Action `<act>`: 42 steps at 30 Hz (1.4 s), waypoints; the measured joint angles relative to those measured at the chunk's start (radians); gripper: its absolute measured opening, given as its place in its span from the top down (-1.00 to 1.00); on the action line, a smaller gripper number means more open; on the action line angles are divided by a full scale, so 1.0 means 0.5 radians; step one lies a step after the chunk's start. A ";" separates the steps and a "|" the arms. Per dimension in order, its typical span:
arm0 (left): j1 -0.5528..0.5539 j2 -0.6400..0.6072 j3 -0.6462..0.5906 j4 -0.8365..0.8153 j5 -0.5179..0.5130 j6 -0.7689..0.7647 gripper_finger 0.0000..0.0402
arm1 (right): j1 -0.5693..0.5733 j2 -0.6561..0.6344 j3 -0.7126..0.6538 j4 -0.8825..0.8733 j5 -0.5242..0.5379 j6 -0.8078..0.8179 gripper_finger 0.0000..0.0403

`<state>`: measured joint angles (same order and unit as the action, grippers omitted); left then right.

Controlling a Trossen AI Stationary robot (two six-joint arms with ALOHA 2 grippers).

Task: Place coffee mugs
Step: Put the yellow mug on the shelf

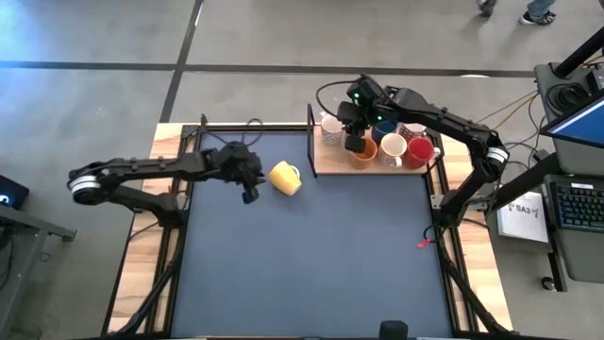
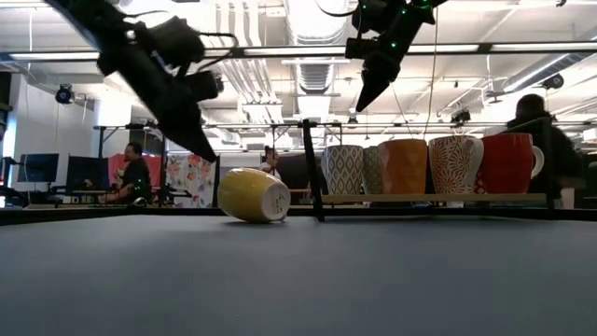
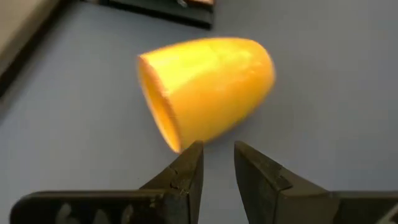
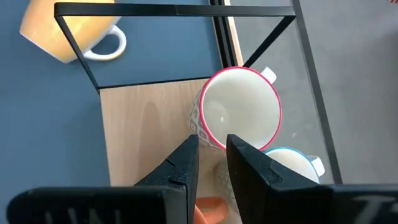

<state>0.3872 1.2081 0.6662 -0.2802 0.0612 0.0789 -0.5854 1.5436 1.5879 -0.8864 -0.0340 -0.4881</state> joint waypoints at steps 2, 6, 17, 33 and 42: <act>0.062 -0.069 -0.126 0.176 0.001 0.004 0.64 | 0.001 0.000 -0.001 -0.004 0.000 0.016 0.64; 0.156 -0.100 -0.312 0.525 0.044 -0.027 0.64 | 0.001 0.000 -0.001 -0.038 0.000 0.020 0.64; 0.282 0.104 -0.295 0.720 0.322 0.032 0.40 | 0.001 0.000 -0.002 -0.156 0.000 0.050 0.64; 0.391 0.778 -0.009 0.709 1.067 0.135 0.21 | 0.001 0.002 -0.002 -0.169 0.000 0.035 0.64; 0.387 0.880 0.063 0.700 0.978 -0.011 0.51 | 0.001 0.002 -0.002 -0.181 0.000 0.032 0.64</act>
<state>0.5808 1.6479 0.6976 0.0696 0.5501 0.0734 -0.5850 1.5448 1.5867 -0.9770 -0.0340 -0.4719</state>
